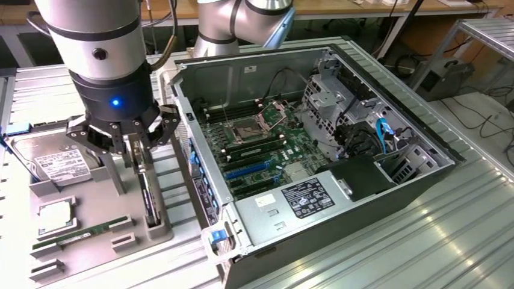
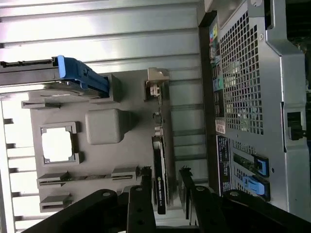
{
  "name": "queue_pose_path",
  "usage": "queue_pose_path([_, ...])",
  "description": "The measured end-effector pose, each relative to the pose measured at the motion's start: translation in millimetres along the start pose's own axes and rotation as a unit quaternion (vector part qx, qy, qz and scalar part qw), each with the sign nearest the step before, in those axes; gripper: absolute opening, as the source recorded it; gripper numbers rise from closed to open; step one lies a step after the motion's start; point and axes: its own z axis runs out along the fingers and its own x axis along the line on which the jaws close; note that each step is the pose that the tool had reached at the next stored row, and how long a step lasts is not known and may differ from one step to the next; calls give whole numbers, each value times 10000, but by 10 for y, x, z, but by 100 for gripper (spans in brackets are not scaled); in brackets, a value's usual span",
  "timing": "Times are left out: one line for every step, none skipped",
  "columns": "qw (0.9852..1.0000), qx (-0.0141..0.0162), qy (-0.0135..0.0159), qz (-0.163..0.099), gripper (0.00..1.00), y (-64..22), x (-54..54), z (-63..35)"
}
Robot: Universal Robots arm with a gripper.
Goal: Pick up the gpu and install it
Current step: 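Pick up the gpu and move the gpu toward the slot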
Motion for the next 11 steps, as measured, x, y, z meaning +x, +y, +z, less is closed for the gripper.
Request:
queue_pose_path([10000,33,-2,0,36,-2,1,60])
queue_pose_path([10000,33,-2,0,36,-3,1,70])
queue_pose_path([10000,34,-1,0,36,-3,2,71])
queue_pose_path([10000,34,0,0,36,-3,1,71])
queue_pose_path([10000,33,0,0,36,-3,2,72])
queue_pose_path([10000,32,-1,0,36,-3,1,80])
queue_pose_path([10000,32,-1,0,36,-3,2,91])
queue_pose_path([10000,33,0,0,36,-4,4,102])
queue_pose_path([10000,32,-1,0,36,-5,6,128])
queue_pose_path([10000,32,-1,0,36,-5,8,144])
queue_pose_path([10000,33,-1,0,36,-6,12,163])
